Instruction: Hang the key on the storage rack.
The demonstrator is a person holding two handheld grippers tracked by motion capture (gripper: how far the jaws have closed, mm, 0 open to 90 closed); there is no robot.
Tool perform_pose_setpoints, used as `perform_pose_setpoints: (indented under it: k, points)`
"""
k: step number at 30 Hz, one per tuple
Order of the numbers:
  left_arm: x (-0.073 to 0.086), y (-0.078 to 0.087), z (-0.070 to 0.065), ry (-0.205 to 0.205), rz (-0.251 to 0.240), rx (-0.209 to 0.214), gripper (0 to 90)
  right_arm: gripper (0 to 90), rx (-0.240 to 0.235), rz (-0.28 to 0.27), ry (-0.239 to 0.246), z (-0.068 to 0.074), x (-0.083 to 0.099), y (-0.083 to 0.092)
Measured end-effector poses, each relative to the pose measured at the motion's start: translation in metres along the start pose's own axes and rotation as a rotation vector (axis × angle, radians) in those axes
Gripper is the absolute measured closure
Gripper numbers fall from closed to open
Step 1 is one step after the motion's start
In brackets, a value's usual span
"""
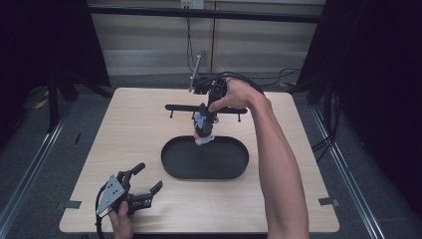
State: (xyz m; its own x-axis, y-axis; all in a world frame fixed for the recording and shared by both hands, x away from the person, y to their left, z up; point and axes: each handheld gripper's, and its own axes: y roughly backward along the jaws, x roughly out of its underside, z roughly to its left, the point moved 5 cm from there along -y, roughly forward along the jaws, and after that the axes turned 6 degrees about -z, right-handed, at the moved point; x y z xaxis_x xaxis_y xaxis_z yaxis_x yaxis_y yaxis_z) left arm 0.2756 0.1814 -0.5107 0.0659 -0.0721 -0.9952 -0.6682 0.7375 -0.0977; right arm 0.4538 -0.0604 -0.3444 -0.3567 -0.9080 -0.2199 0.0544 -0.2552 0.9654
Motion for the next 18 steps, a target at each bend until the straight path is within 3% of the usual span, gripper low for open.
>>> perform_pose_setpoints:
  k: [13, 15, 16, 18]
  points:
    - [0.0, 0.0, 0.0, 0.0, -0.003, 0.003, 15.3, 86.4, 0.027, 0.0, -0.002, -0.007, -0.002, -0.004]
    - [0.0, 0.0, 0.0, -0.008, 0.0, 0.01, 15.3, 85.4, 0.048, -0.004, -0.006, -0.01, -0.003, -0.001]
    - [0.0, 0.0, -0.002, 0.021, -0.003, 0.005, 15.3, 85.8, 0.052, -0.018, -0.008, -0.011, -0.003, -0.001]
    - [0.0, 0.001, 0.0, 0.004, 0.001, -0.005, 15.3, 86.6, 0.056, -0.026, -0.009, -0.012, -0.002, 0.001]
